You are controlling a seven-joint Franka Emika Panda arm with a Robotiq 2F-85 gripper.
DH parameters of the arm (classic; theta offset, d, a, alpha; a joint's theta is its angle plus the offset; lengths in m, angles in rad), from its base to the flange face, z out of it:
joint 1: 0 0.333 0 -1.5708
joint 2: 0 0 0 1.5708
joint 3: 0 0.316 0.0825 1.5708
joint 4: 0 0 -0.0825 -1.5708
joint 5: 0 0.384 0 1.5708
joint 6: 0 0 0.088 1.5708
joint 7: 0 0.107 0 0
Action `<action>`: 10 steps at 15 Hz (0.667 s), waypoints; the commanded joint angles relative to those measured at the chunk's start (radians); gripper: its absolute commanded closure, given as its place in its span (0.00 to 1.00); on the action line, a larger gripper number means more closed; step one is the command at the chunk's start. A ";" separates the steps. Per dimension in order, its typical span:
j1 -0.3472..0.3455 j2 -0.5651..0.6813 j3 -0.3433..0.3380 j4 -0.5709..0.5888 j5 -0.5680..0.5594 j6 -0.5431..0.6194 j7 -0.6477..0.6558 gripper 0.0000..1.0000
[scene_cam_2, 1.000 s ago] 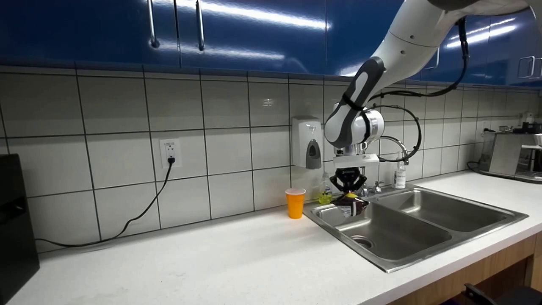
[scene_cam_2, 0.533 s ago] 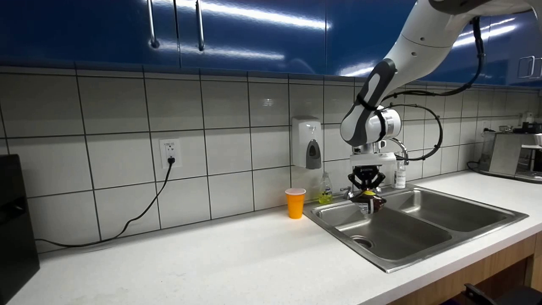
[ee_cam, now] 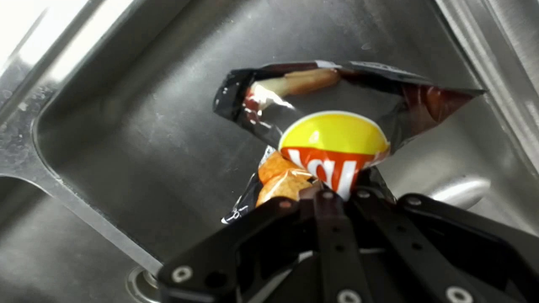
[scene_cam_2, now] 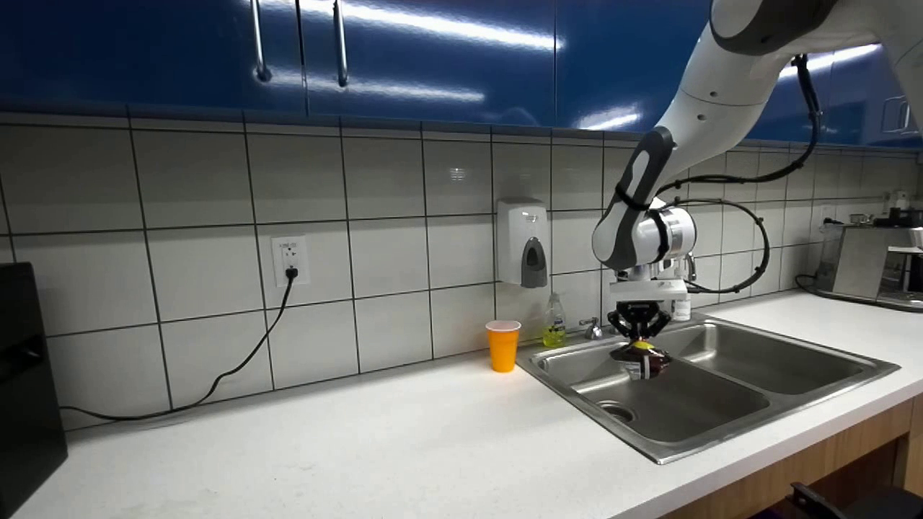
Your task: Place the bag of chips in the left sink
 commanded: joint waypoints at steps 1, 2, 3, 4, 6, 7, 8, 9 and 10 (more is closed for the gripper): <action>-0.022 0.112 -0.004 0.059 0.037 0.076 -0.016 1.00; -0.022 0.141 -0.008 0.072 0.042 0.099 -0.018 1.00; -0.021 0.171 -0.013 0.088 0.047 0.120 -0.015 1.00; -0.023 0.199 -0.016 0.103 0.054 0.137 -0.019 1.00; -0.025 0.255 -0.019 0.138 0.071 0.172 -0.025 1.00; -0.025 0.280 -0.020 0.154 0.080 0.183 -0.026 1.00; -0.026 0.301 -0.020 0.168 0.088 0.190 -0.029 1.00; -0.029 0.323 -0.019 0.180 0.098 0.196 -0.032 1.00; -0.030 0.342 -0.018 0.189 0.106 0.198 -0.033 1.00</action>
